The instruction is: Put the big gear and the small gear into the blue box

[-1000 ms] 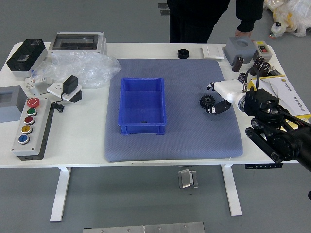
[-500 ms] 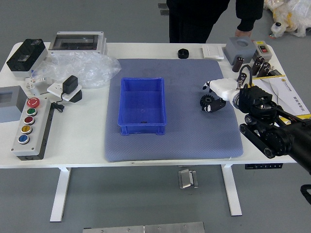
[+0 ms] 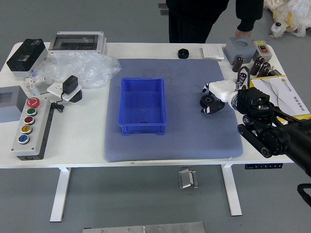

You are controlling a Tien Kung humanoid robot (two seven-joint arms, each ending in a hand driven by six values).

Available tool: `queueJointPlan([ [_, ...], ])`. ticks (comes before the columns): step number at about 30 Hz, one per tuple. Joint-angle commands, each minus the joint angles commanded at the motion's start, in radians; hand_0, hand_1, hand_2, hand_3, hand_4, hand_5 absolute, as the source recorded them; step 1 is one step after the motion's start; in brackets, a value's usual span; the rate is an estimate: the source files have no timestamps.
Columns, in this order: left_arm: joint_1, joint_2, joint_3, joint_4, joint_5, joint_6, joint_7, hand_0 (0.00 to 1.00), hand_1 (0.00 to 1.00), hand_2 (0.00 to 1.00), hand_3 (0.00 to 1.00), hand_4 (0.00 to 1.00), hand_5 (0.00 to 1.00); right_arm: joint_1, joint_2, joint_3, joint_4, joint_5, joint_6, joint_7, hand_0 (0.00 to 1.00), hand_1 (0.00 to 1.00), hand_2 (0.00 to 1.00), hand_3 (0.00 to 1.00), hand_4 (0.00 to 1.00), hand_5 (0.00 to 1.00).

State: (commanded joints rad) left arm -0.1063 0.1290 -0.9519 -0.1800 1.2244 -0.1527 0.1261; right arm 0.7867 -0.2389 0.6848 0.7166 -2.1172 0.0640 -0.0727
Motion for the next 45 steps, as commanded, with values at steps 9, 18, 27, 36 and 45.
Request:
queueJointPlan([
  [9,0.000,-0.001,0.002,0.000,0.001,0.000,0.000,0.850,0.817,0.798,0.821,0.675,0.303,0.006,0.010,-0.005,-0.036,0.001,-0.026,0.017,0.609,0.544,0.667,0.718,0.843,0.387],
  [18,-0.001,-0.002,0.001,0.000,0.002,0.000,0.000,0.850,0.817,0.798,0.821,0.675,0.303,0.008,0.019,-0.009,-0.063,-0.001,-0.063,0.027,0.591,0.530,0.654,0.683,0.823,0.382],
  [27,-0.002,-0.003,0.002,0.000,0.001,0.001,0.000,0.850,0.817,0.798,0.821,0.676,0.303,0.006,0.027,-0.009,-0.085,-0.006,-0.074,0.030,0.577,0.518,0.647,0.679,0.811,0.378],
  [36,-0.003,-0.005,0.001,0.000,0.001,0.001,0.000,0.850,0.817,0.798,0.821,0.675,0.302,0.002,0.038,-0.006,-0.104,-0.015,-0.086,0.030,0.578,0.521,0.649,0.679,0.803,0.375],
  [45,-0.002,-0.005,0.000,0.000,0.002,0.001,0.000,0.850,0.817,0.798,0.821,0.676,0.303,-0.002,0.046,-0.004,-0.108,-0.026,-0.147,0.039,0.555,0.404,0.491,0.593,0.716,0.356],
])
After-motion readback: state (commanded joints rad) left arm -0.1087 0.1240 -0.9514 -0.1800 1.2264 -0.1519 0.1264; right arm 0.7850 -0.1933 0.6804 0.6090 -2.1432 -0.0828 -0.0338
